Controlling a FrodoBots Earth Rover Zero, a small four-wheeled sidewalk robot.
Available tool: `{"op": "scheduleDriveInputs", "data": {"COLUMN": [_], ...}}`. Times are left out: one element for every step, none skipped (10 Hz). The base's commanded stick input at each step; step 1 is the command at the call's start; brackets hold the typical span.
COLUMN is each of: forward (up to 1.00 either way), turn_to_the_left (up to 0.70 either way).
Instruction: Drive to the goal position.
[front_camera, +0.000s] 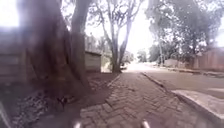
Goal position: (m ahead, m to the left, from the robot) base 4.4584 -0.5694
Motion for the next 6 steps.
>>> {"op": "scheduleDriveInputs", "data": {"forward": [0.00,0.00,0.00,0.00,0.00,0.00], "turn_to_the_left": [0.21,0.22,0.22,0.22,0.21,0.11]}}
